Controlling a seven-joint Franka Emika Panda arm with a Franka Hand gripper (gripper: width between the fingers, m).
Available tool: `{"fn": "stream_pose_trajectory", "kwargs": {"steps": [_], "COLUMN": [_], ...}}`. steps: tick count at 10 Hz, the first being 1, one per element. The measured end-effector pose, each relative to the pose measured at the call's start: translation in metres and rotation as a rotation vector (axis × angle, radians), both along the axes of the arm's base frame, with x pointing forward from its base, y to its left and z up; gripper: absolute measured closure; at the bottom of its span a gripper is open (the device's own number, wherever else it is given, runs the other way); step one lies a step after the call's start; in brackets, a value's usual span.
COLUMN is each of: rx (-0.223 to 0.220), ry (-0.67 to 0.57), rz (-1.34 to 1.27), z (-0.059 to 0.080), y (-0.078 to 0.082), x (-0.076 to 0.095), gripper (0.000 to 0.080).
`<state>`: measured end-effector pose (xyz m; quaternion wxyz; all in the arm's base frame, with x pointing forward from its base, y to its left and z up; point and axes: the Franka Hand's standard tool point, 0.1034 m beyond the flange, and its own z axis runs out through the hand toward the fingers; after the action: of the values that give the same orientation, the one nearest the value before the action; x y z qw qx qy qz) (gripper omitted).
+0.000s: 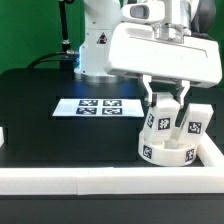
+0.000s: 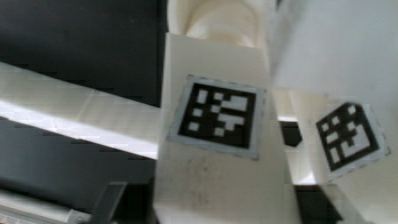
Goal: Assemble stool
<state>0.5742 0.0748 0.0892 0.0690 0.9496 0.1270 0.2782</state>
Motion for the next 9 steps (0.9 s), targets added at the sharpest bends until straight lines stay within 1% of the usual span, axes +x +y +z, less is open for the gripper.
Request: {"fn": "stream_pose_trajectory", "kwargs": {"steps": [1,2,3,4,5,7,9], "rx": [0.007,0.022,0.036,0.049,0.061,0.064,0.062], "ry": [0.029,0.056,0.074,0.098,0.114,0.129,0.128], "rz": [-0.005,-0.011,-0.016,-0.021,-0.023,-0.020,-0.019], "z": [0.001,0.011,0.020,0.029,0.039,0.053,0.050], "y": [0.001,0.004,0.006,0.008,0.011,0.007,0.007], "x": [0.000,0.003,0.005,0.007,0.011,0.021,0.020], "gripper": [0.0380,0.0245,0.0180,0.0155,0.0155,0.0151,0.0151]}}
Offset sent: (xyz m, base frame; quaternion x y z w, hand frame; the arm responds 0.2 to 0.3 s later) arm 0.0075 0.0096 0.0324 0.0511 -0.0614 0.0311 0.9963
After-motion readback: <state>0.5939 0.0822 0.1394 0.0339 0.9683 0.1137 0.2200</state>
